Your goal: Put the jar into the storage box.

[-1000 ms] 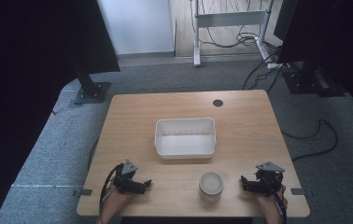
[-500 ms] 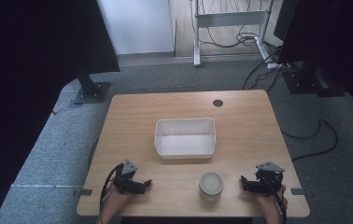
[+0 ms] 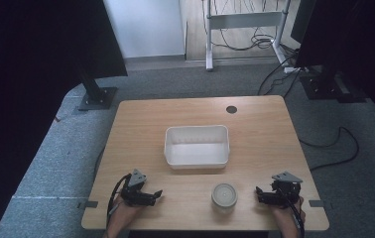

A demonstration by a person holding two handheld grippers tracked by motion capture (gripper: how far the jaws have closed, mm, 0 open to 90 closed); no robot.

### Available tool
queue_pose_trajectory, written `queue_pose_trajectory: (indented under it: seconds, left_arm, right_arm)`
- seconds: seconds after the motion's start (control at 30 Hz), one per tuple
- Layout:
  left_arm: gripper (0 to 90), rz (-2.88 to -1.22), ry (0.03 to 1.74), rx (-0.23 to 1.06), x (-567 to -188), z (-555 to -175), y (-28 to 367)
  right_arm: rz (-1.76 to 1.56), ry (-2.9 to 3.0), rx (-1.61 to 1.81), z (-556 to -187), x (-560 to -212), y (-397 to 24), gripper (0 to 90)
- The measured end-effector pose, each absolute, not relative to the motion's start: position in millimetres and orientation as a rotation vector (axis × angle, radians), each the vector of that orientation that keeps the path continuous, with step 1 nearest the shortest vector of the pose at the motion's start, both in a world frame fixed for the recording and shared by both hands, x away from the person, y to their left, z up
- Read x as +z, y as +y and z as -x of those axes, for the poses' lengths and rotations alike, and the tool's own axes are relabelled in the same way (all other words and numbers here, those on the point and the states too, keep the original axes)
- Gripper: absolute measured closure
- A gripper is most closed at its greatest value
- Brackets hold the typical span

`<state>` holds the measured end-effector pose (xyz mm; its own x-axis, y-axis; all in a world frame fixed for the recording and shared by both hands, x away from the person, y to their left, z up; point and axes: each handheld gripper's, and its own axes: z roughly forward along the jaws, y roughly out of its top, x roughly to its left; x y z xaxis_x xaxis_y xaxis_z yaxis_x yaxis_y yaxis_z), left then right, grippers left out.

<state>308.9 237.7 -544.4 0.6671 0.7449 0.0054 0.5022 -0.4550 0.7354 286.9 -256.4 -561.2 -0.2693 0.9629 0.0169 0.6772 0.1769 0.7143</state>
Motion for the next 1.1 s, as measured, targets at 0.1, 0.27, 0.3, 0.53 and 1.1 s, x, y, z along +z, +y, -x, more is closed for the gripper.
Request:
queue_pose_trajectory:
  seconds: [0.1,0.27,0.3,0.53,1.1]
  left_arm:
    - [6.4,-2.156,0.946,0.423,-544,-308,236]
    - [6.3,-2.162,0.911,0.413,-541,-305,230]
    - [6.3,-2.162,0.911,0.413,-541,-305,230]
    - [5.7,-2.157,0.883,0.394,-537,-301,224]
    - [4.5,-2.141,0.818,0.366,-524,-294,207]
  right_arm:
    - [-1.542,2.017,0.863,-287,-561,-256,0.3]
    - [-1.541,2.017,0.863,-287,-561,-256,0.3]
    - [-1.541,2.017,0.863,-287,-561,-256,0.3]
    - [-1.541,2.017,0.864,-287,-561,-256,0.3]
    - [-1.539,2.019,0.864,-286,-561,-256,0.3]
